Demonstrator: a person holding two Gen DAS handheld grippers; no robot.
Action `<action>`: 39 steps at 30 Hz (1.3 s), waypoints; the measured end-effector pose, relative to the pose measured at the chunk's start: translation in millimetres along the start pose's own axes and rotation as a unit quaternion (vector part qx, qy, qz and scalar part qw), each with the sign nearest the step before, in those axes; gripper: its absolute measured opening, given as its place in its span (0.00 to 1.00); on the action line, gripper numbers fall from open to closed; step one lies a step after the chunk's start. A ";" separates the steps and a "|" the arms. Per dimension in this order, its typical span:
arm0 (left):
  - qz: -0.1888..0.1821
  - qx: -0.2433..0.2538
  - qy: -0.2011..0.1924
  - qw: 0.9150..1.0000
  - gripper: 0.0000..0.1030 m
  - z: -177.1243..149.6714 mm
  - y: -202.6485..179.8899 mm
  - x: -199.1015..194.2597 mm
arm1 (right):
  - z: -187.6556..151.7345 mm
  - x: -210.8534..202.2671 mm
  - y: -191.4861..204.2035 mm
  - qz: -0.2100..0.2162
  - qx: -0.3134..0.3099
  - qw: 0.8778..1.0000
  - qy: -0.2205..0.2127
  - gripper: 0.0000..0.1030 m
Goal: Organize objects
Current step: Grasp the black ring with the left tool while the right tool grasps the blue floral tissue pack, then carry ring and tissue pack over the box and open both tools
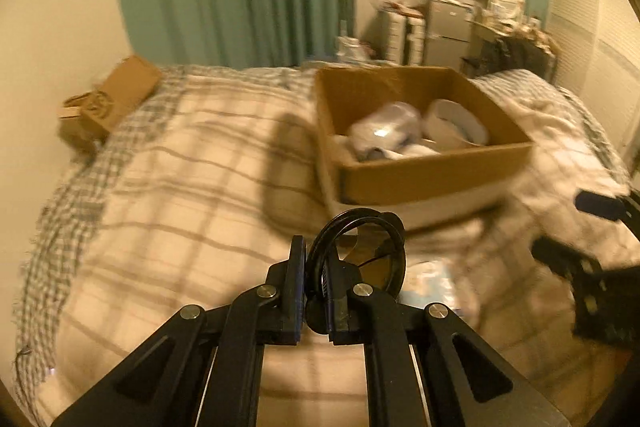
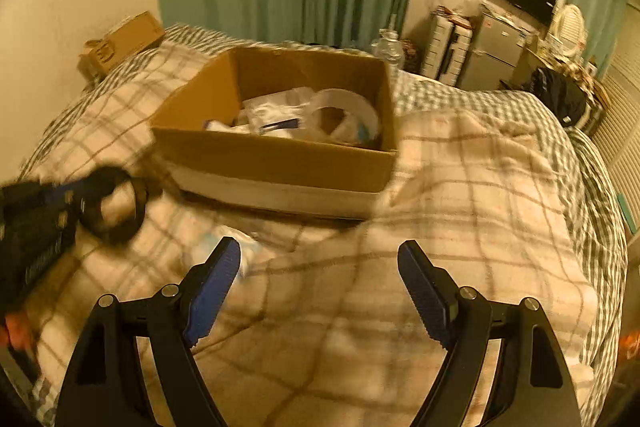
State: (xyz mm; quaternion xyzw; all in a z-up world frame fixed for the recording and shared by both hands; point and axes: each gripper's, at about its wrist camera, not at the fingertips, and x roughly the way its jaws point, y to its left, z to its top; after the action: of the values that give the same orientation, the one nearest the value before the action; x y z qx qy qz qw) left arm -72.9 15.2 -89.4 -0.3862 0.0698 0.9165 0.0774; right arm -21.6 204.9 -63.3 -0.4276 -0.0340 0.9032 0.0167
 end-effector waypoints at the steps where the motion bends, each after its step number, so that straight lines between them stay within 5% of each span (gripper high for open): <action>1: 0.002 -0.004 0.003 1.000 0.07 -0.9 5.0 3.1 | 1.3 1.2 7.4 0.003 -0.008 1.000 0.006 0.79; 12: -0.015 -0.014 0.027 0.999 0.07 -15.5 15.3 24.3 | -8.1 82.5 70.1 0.040 -0.024 0.990 0.133 0.78; 18: -0.023 -0.018 0.033 0.999 0.07 -18.5 16.8 28.6 | -19.6 102.0 76.9 0.045 -0.035 0.986 0.158 0.78; 20: -0.023 -0.019 0.033 0.999 0.07 -19.9 16.5 27.0 | -24.1 108.4 78.7 0.055 -0.040 0.983 0.172 0.55; 21: -0.022 -0.019 0.033 0.999 0.07 -20.5 16.3 26.0 | -25.4 109.4 79.6 0.057 -0.042 0.982 0.175 0.54; 39: -0.045 -0.017 -0.007 0.999 0.08 -9.1 3.1 -39.8 | -11.1 -9.4 49.7 0.028 -0.025 0.999 0.012 0.50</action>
State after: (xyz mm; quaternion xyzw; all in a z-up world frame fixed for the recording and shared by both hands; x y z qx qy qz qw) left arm -39.6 7.0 -66.9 -0.3837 0.0356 0.9158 0.1127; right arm -7.1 155.3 -66.9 -0.4399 -0.0442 0.8968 -0.0191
